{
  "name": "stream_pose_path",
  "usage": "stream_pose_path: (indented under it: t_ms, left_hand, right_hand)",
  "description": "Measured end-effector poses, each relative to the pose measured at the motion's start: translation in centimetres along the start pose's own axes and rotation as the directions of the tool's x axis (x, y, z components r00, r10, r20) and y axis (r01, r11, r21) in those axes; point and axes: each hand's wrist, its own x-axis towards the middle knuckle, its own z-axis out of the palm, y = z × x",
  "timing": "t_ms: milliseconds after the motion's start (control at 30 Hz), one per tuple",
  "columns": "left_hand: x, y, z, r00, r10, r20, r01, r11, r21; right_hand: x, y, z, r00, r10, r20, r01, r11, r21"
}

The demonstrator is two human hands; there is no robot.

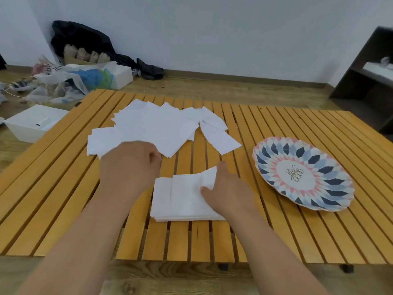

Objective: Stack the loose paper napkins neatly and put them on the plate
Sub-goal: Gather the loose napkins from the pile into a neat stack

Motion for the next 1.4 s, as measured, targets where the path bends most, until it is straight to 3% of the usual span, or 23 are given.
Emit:
stream_pose_path:
  t_ms: [67, 167, 367, 500, 667, 967, 1133, 1267, 1400]
  left_hand:
    - [1.9, -0.1, 1.2, 0.999, 0.011, -0.052, -0.011, 1.000, -0.014]
    - [4.8, -0.1, 3.7, 0.997, 0.074, 0.028, -0.075, 0.997, 0.028]
    - [7.7, -0.4, 6.9, 0.974, 0.140, 0.178, -0.169, 0.973, 0.160]
    - [7.7, -0.8, 7.6, 0.978, 0.151, 0.143, -0.173, 0.973, 0.154]
    - [7.4, -1.3, 7.9, 0.991, 0.079, 0.104, -0.079, 0.997, -0.003]
    - [6.8, -1.1, 7.3, 0.990, 0.071, 0.121, -0.079, 0.995, 0.062]
    - [6.8, -0.9, 7.6, 0.990, 0.128, 0.059, -0.134, 0.985, 0.112]
    - [6.7, -1.3, 8.0, 0.995, 0.103, 0.001, -0.103, 0.994, 0.046]
    - [6.9, -1.5, 7.5, 0.998, -0.018, -0.068, 0.008, 0.989, -0.148]
  right_hand:
    - [-0.2, -0.1, 0.2, 0.997, -0.052, -0.056, 0.049, 0.997, -0.054]
    - [-0.3, -0.3, 0.0, 0.976, -0.179, -0.122, 0.161, 0.977, -0.141]
    - [0.5, 0.6, -0.4, 0.979, -0.203, -0.033, 0.196, 0.969, -0.153]
    - [0.5, 1.3, -0.1, 0.975, -0.217, 0.042, 0.221, 0.969, -0.114]
    - [0.6, 1.5, -0.1, 0.968, -0.245, 0.054, 0.249, 0.965, -0.087]
    - [0.4, 1.5, -0.3, 0.954, -0.295, 0.051, 0.298, 0.949, -0.100]
    - [0.3, 1.6, -0.3, 0.949, -0.312, 0.045, 0.315, 0.943, -0.108]
    - [0.4, 1.7, -0.3, 0.939, -0.344, 0.030, 0.345, 0.930, -0.126]
    - [0.4, 1.9, -0.4, 0.929, -0.369, -0.021, 0.366, 0.926, -0.089]
